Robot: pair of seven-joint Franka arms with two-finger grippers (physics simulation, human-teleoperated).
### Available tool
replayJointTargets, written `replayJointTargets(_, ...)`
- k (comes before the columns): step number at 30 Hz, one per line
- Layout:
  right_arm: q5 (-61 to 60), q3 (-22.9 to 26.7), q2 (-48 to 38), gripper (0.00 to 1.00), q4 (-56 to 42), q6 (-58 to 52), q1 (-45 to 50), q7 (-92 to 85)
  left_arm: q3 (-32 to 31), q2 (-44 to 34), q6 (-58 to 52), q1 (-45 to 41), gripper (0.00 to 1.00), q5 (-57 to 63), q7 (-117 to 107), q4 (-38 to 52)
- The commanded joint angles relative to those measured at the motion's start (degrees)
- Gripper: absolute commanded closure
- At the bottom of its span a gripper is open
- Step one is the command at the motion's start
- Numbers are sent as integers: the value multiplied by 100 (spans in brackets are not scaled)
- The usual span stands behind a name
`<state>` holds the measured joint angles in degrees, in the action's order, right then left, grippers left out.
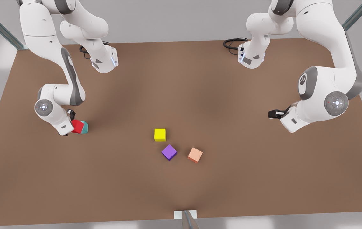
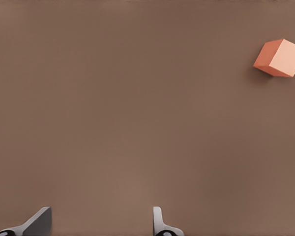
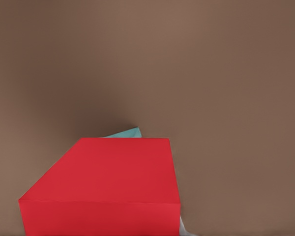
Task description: Pick up red wooden cube and pass to hand red wooden cube and place in blue wooden cube
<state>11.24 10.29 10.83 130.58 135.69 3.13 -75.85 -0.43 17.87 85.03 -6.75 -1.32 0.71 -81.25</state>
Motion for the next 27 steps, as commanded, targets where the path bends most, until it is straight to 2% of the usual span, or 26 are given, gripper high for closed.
replayJointTargets(1,36,-1,-2,58,73,212,-5,1301,0,-11,5,7,0,-8,-282,3)
replayJointTargets(6,45,8,51,58,99,212,-146,1266,0,6,5,-2,0,-8,-282,3)
replayJointTargets(7,45,-1,59,52,108,204,-146,1266,0,6,-13,7,0,-8,-291,3)
replayJointTargets(8,36,-1,68,0,143,195,-155,1283,0,-3,-83,7,0,-8,-291,3)
replayJointTargets(17,36,-18,59,0,178,124,-164,1301,8,15,-83,7,0,-17,-291,-23)
replayJointTargets(27,-201,-71,-257,0,125,-587,-120,1222,8,41,-92,16,0,-17,-291,-23)
